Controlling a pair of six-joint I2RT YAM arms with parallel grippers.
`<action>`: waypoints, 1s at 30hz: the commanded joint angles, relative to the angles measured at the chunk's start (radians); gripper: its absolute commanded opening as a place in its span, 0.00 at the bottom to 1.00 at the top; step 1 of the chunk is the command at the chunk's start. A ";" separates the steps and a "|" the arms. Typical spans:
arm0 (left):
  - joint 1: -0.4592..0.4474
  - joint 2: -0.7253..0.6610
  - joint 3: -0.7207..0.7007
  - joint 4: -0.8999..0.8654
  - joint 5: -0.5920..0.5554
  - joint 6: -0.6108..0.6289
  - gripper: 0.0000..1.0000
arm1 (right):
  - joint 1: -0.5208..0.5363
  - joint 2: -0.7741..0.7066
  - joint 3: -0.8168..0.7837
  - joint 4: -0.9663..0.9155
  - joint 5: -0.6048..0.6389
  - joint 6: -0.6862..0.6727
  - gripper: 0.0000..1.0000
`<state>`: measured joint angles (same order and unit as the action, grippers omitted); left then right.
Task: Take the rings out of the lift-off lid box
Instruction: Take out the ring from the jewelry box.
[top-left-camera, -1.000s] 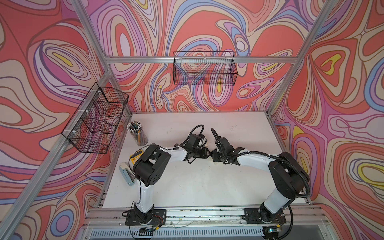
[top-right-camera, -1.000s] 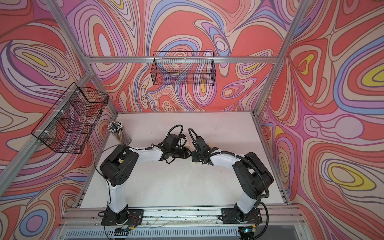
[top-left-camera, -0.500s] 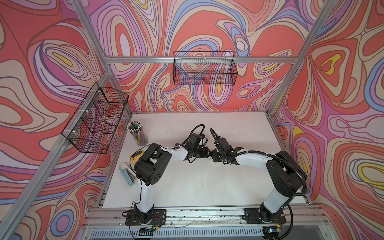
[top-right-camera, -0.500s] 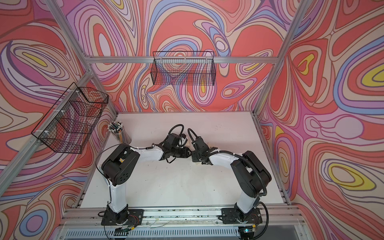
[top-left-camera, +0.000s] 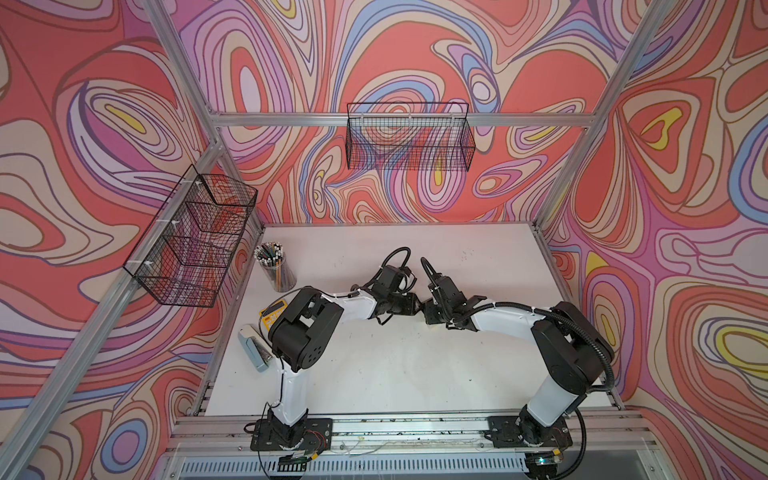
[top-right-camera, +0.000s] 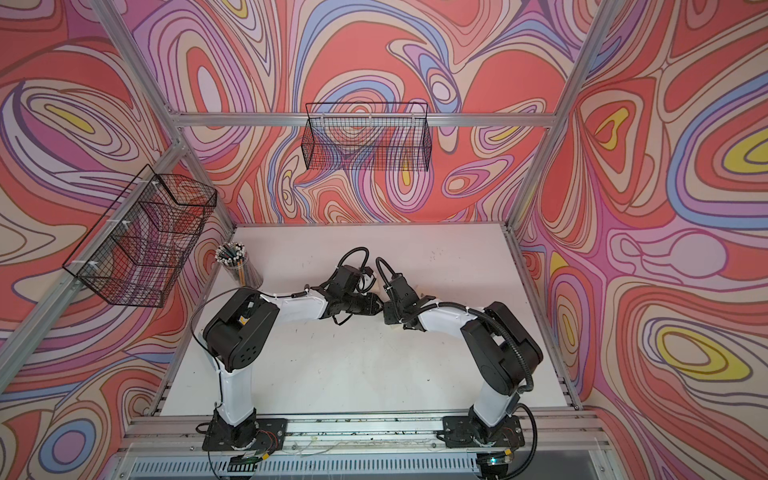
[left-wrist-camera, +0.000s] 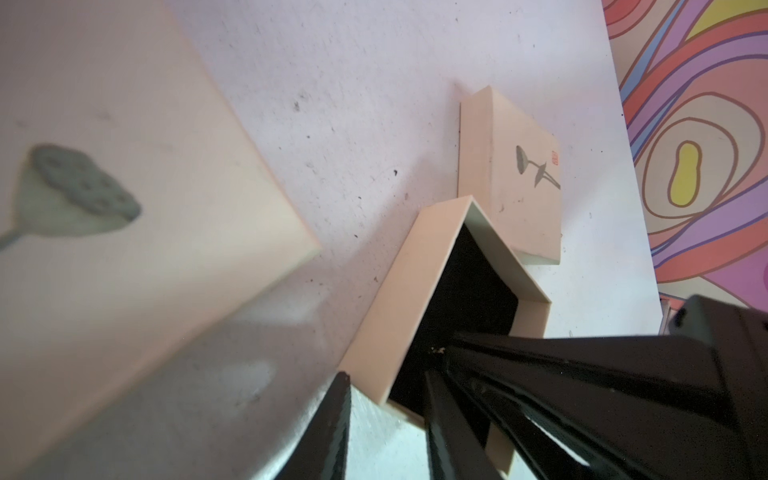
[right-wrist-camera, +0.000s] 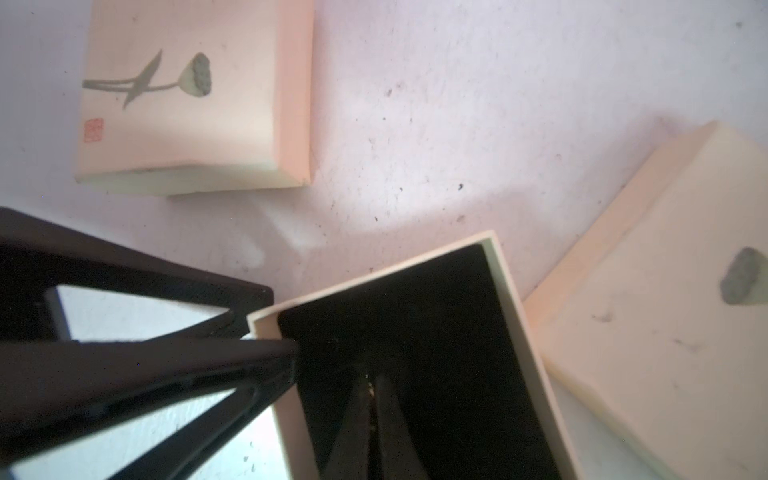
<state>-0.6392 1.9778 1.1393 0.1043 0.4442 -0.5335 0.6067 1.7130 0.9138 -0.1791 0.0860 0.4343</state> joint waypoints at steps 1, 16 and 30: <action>-0.012 0.021 0.019 -0.051 -0.006 0.022 0.33 | 0.004 -0.011 -0.024 0.003 0.035 0.013 0.00; -0.034 0.037 0.029 -0.057 0.028 0.020 0.37 | 0.005 -0.024 -0.047 0.046 0.031 0.029 0.00; -0.054 0.093 0.097 -0.198 -0.025 0.055 0.24 | 0.000 -0.056 -0.082 0.104 0.050 0.053 0.00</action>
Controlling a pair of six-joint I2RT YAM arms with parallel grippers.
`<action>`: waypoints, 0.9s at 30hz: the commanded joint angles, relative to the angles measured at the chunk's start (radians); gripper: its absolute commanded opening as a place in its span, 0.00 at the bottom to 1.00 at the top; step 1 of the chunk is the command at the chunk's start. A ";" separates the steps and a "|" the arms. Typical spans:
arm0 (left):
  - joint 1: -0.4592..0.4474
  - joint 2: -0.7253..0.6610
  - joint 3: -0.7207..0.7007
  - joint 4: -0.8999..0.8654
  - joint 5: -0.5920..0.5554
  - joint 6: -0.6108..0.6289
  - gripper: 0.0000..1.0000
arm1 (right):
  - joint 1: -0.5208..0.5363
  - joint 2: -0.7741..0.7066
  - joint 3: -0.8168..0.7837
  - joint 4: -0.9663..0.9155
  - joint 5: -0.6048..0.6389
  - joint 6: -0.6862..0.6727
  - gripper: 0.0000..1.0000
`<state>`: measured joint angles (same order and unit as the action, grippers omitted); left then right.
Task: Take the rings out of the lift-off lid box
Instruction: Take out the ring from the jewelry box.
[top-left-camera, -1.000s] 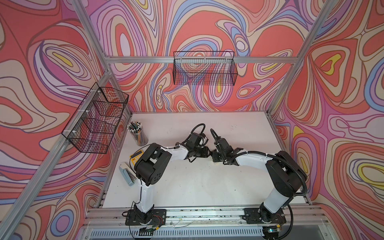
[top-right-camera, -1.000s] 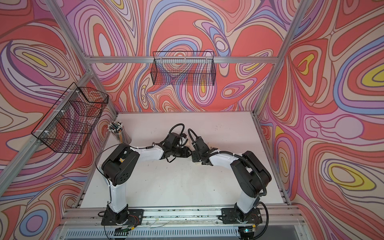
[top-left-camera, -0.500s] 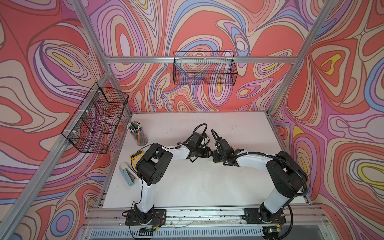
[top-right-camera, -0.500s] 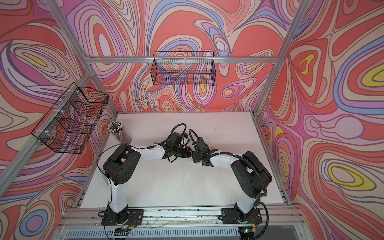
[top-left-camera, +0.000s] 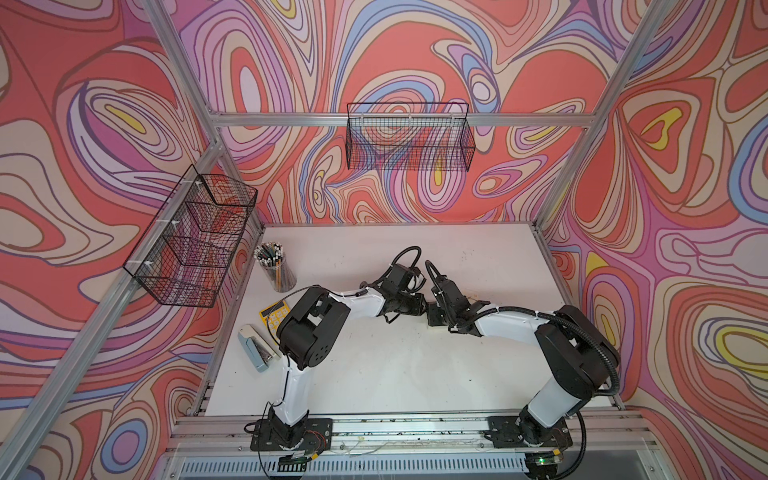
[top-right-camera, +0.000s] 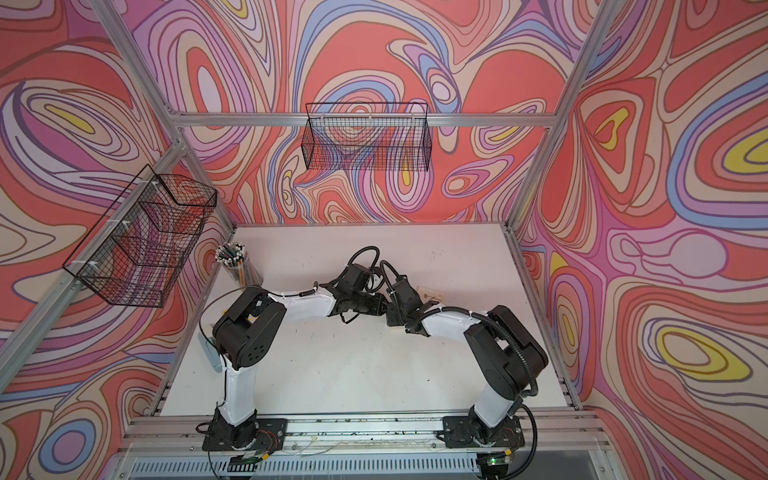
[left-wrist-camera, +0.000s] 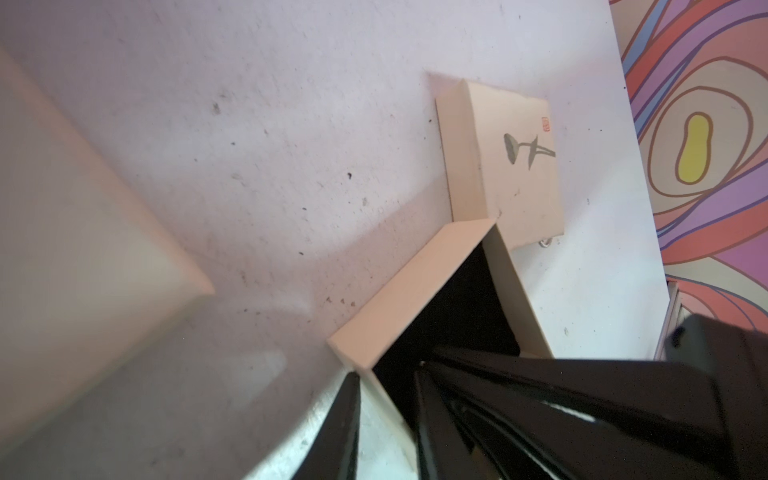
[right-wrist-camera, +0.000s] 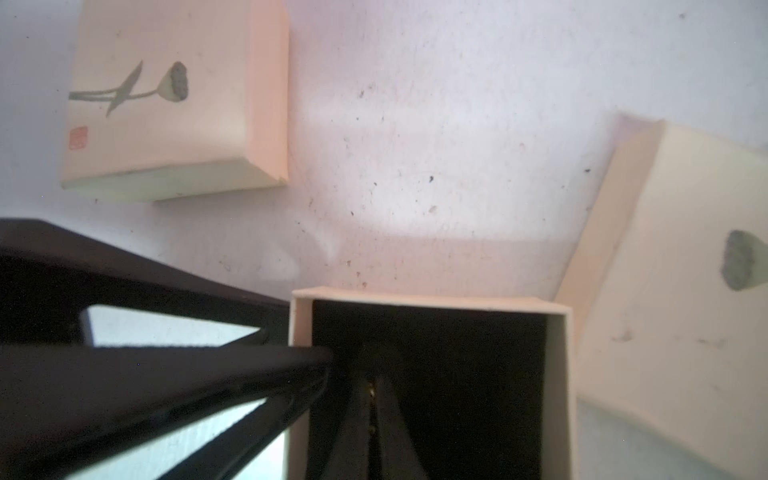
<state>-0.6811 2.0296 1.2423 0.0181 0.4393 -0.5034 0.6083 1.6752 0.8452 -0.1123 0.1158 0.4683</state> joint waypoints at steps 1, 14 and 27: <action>-0.014 0.041 -0.002 -0.120 -0.025 0.027 0.23 | -0.003 -0.019 -0.014 0.039 0.025 0.024 0.00; -0.026 0.061 0.035 -0.177 -0.027 0.052 0.20 | -0.023 -0.077 -0.063 0.077 0.063 0.057 0.00; -0.029 0.061 0.055 -0.199 -0.035 0.055 0.19 | -0.041 -0.088 -0.091 0.118 0.025 0.077 0.00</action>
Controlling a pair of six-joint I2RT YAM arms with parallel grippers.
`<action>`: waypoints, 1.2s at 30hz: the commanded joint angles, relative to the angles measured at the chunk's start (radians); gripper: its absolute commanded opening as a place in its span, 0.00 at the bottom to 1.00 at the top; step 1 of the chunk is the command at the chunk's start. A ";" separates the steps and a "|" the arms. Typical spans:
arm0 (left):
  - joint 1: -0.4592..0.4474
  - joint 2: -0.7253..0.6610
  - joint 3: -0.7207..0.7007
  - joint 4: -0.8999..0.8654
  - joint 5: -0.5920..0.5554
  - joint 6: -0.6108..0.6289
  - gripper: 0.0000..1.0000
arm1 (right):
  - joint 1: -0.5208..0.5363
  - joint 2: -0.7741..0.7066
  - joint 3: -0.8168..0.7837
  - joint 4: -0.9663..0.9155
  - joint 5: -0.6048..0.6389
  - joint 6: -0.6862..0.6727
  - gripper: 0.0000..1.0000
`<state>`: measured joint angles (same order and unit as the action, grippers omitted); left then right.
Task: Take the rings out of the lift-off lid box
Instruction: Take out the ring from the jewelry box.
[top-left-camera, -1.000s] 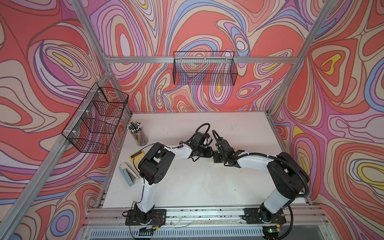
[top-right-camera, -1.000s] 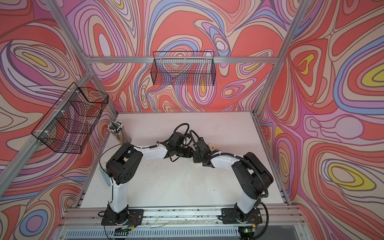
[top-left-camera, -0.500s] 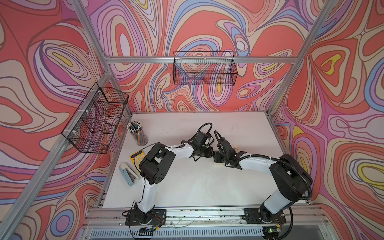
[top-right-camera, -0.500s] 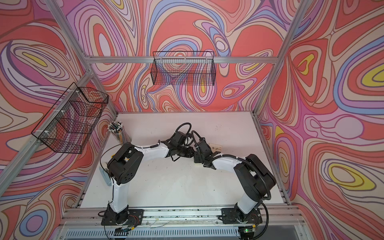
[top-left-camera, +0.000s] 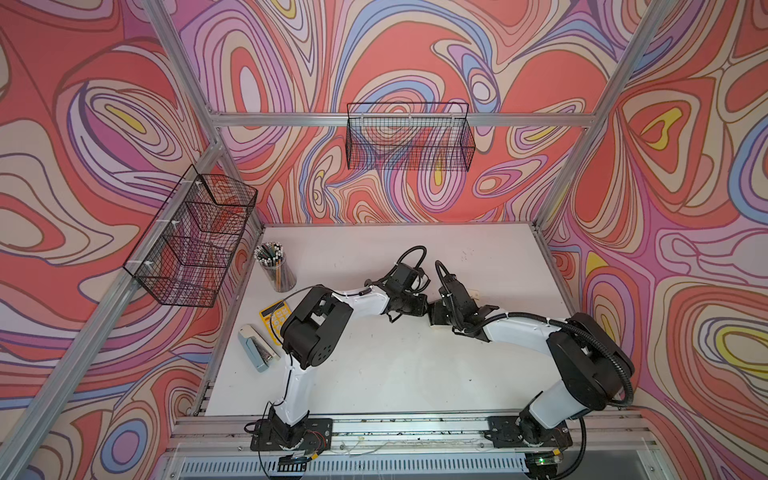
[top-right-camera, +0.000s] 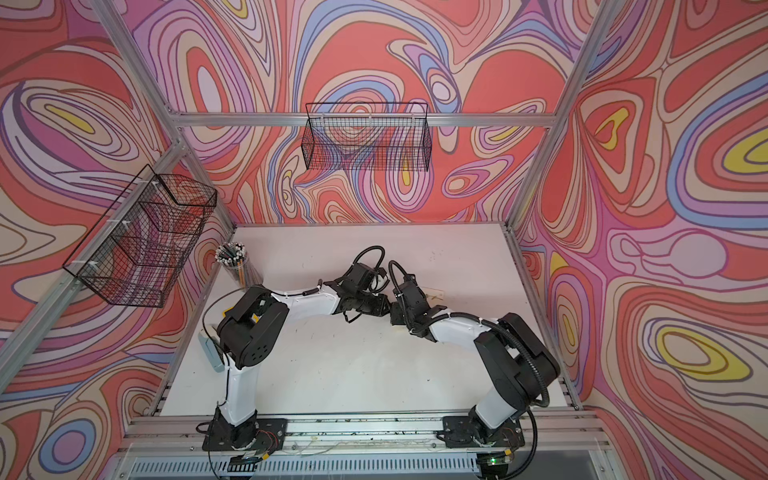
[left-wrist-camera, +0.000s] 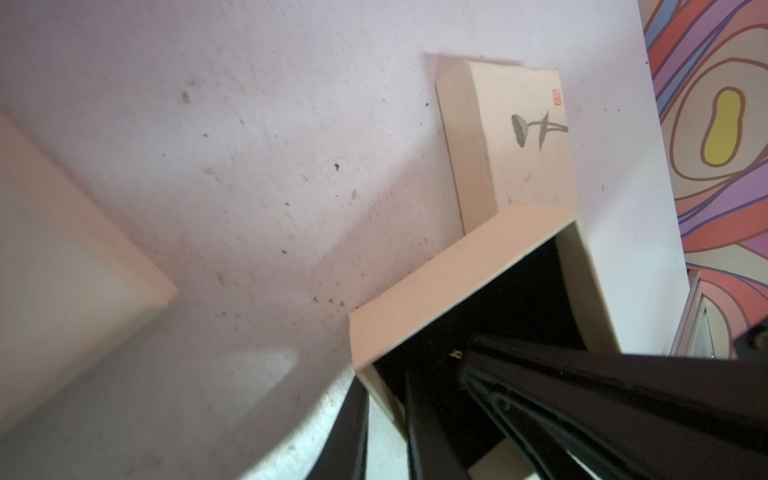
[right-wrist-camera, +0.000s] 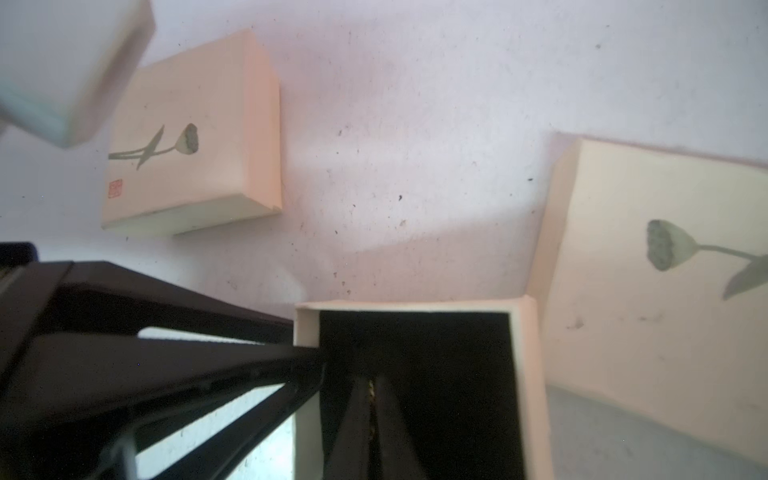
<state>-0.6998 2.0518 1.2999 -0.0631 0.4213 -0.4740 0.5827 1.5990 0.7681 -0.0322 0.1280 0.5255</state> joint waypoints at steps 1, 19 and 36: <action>-0.011 0.039 -0.001 -0.118 -0.018 0.027 0.19 | -0.017 -0.016 -0.016 0.039 0.012 0.021 0.00; -0.036 0.007 -0.010 -0.083 0.054 -0.032 0.42 | -0.046 -0.020 -0.060 0.082 -0.022 0.034 0.00; -0.059 0.136 0.107 -0.248 -0.021 -0.005 0.41 | -0.082 -0.050 -0.091 0.139 -0.092 0.062 0.00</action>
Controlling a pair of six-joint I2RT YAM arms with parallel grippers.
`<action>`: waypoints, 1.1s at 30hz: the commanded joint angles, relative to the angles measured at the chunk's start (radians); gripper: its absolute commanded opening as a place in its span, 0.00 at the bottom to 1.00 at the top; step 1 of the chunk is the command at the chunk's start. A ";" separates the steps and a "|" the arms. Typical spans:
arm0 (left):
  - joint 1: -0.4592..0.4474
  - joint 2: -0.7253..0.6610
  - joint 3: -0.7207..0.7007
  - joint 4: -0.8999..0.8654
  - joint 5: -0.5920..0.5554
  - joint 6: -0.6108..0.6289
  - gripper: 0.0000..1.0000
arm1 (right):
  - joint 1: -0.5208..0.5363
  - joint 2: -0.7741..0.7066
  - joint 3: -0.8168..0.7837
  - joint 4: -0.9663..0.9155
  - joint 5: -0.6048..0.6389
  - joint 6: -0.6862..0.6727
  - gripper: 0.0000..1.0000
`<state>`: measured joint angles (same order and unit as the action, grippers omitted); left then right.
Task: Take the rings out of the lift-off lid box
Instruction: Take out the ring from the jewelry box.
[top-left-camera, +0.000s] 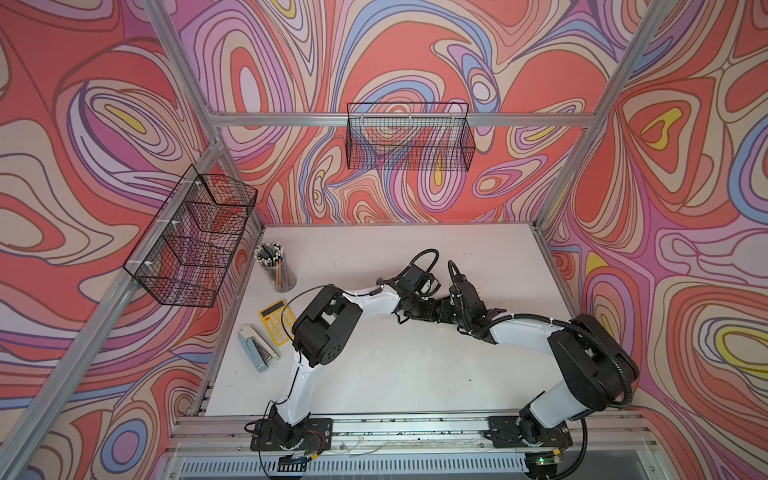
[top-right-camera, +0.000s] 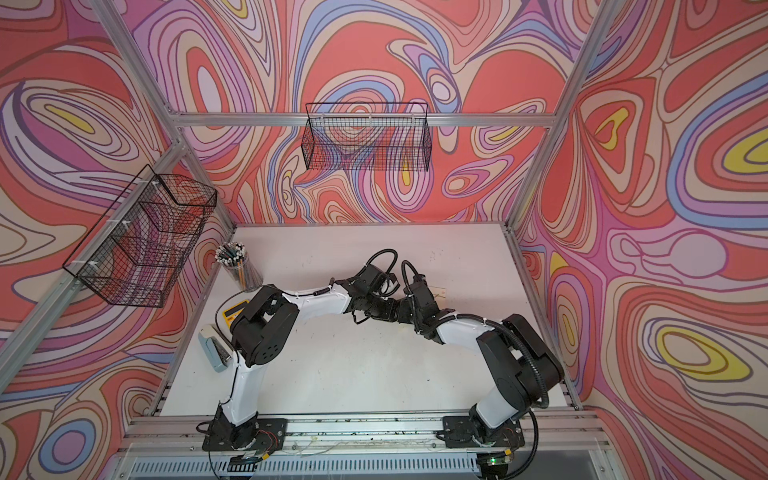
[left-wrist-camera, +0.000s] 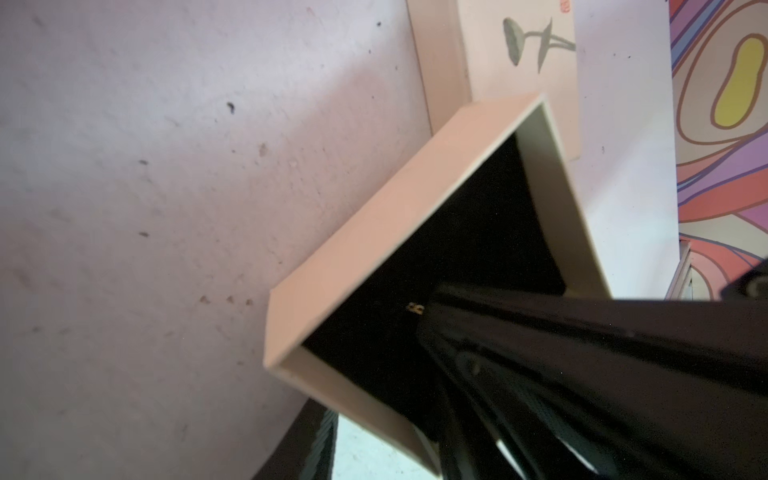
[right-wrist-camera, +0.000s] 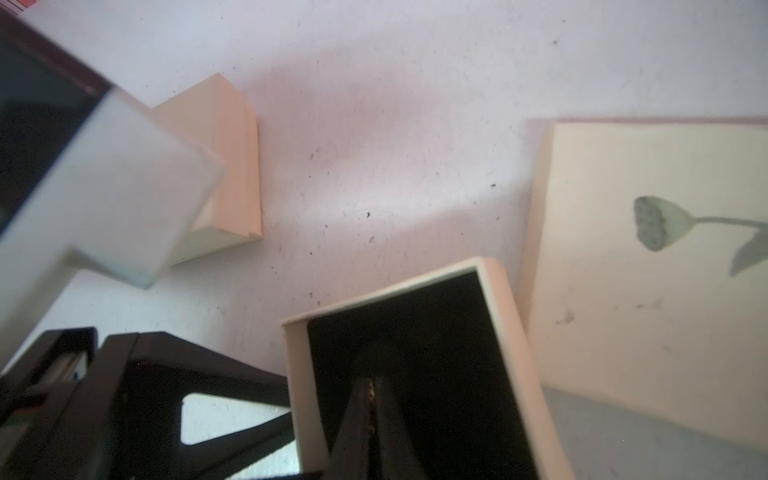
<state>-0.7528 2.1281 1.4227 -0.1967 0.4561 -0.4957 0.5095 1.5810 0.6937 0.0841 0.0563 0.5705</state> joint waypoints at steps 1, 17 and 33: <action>-0.006 0.060 -0.021 -0.111 -0.059 0.014 0.41 | -0.015 -0.039 -0.021 0.024 -0.024 0.021 0.00; -0.006 0.090 0.041 -0.149 -0.070 0.017 0.41 | -0.059 -0.101 -0.058 0.020 -0.085 0.032 0.00; -0.003 0.102 0.055 -0.158 -0.114 -0.013 0.40 | -0.096 -0.141 -0.054 -0.007 -0.136 0.029 0.00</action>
<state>-0.7559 2.1670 1.4994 -0.2581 0.4343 -0.4980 0.4191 1.4738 0.6422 0.0753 -0.0647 0.5934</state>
